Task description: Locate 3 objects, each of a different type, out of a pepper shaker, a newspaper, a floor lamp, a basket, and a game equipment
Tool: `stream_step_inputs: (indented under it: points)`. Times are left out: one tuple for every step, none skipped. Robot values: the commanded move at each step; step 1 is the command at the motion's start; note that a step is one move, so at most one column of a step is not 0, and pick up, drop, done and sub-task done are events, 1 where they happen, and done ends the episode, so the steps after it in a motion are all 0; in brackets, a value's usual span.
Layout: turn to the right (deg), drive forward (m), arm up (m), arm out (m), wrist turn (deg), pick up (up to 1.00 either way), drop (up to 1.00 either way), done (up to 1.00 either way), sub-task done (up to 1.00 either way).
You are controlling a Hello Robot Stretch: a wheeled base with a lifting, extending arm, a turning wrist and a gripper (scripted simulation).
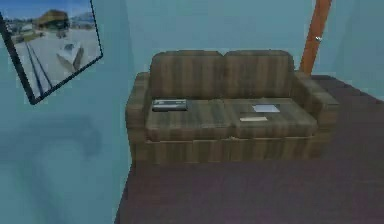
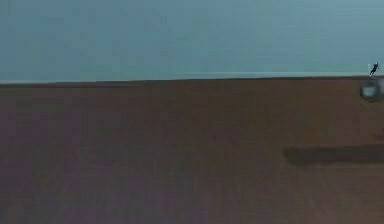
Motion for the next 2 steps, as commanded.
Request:
stream_step_inputs:
  points:
    - [0.0, 0.95, 0.0, 0.0, 0.0, 0.0, 0.0, 0.0, 0.0]
    - [36.0, 0.0, 0.0, 0.0, 0.0, 0.0, 0.0, 0.0, 0.0]
